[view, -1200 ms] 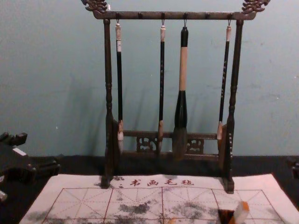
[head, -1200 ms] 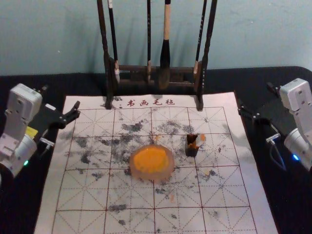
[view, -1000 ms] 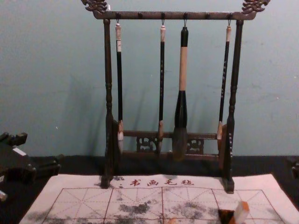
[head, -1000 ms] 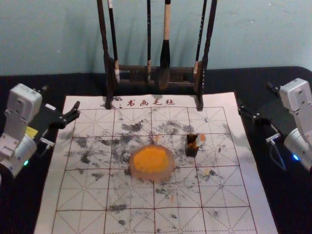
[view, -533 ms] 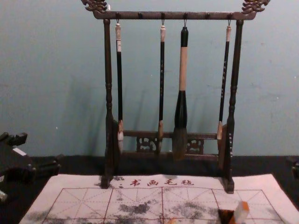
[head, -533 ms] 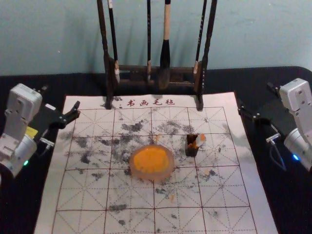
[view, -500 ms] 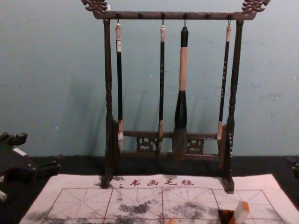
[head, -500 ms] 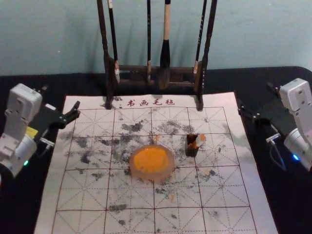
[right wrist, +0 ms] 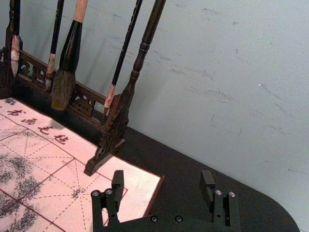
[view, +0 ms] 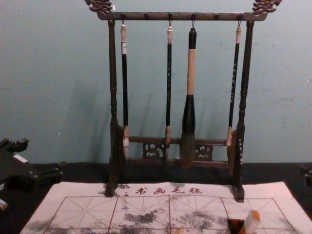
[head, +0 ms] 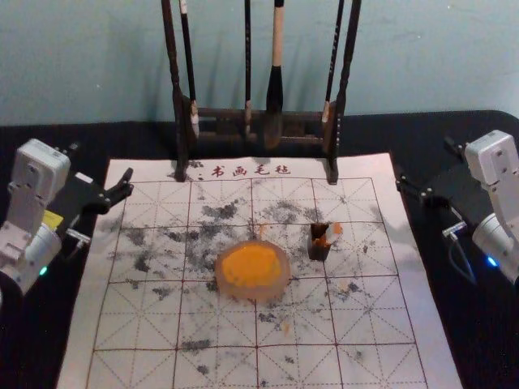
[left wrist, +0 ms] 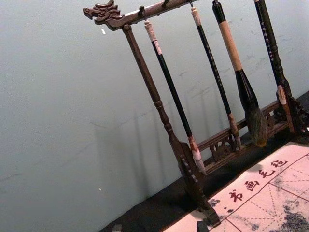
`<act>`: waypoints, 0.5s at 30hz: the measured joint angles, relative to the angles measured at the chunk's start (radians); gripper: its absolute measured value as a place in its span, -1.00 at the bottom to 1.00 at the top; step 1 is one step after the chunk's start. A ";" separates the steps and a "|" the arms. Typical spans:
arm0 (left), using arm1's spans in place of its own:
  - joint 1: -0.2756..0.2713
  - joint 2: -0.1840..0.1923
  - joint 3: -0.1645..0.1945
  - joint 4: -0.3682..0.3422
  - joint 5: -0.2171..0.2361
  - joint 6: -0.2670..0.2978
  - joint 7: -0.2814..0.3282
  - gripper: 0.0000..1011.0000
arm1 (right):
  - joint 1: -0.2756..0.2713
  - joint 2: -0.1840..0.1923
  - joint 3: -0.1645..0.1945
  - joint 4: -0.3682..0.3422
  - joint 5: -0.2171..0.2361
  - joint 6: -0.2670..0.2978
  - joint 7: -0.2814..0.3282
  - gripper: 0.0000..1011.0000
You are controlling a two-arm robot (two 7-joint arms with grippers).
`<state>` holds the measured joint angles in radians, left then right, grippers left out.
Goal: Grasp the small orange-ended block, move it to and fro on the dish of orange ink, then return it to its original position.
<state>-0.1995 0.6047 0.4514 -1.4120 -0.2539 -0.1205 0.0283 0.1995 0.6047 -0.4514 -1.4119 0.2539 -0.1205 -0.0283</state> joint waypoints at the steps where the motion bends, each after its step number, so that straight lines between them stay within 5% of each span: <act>1: 0.000 0.000 0.000 0.000 0.000 0.000 0.000 0.98 | 0.000 0.000 0.000 0.000 0.000 0.000 0.000 0.98; 15: 0.000 0.000 0.000 0.000 0.000 0.000 0.000 0.98 | -0.026 0.001 0.018 -0.022 0.014 0.016 0.022 0.98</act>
<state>-0.1995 0.6047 0.4514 -1.4120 -0.2539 -0.1205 0.0283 0.1736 0.6056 -0.4330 -1.4335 0.2680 -0.1049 -0.0061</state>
